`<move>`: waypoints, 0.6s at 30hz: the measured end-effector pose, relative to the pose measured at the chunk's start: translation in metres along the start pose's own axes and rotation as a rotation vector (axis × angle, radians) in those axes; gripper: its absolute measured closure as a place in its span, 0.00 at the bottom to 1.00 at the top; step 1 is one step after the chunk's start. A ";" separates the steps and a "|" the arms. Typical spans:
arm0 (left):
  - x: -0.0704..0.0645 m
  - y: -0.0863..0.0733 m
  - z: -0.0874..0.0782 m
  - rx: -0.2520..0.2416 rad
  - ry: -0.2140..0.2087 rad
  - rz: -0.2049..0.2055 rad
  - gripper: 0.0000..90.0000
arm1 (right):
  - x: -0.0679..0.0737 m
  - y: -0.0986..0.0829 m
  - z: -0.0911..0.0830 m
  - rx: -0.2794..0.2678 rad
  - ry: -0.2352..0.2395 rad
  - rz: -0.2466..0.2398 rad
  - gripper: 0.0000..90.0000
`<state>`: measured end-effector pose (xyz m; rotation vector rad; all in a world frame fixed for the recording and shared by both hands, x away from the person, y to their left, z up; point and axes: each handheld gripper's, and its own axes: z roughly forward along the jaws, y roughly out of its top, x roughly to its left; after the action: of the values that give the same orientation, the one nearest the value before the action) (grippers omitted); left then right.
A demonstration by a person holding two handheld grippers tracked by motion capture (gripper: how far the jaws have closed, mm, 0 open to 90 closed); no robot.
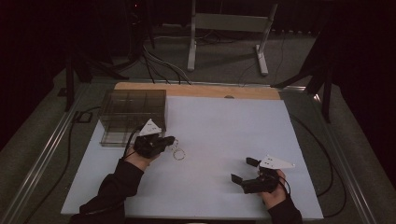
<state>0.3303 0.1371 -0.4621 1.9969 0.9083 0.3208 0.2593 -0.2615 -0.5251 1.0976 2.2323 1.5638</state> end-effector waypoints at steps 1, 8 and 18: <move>0.002 -0.001 -0.001 -0.002 0.002 -0.004 1.00 | 0.000 0.000 0.000 0.000 0.001 0.003 0.00; 0.015 -0.004 -0.013 -0.015 0.019 -0.034 1.00 | 0.000 0.000 0.001 0.003 0.000 0.001 0.00; 0.033 -0.006 -0.032 -0.035 0.062 -0.067 1.00 | -0.001 0.000 0.001 0.003 -0.002 0.004 0.00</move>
<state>0.3328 0.1823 -0.4527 1.9288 0.9995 0.3597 0.2600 -0.2616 -0.5258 1.1047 2.2330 1.5617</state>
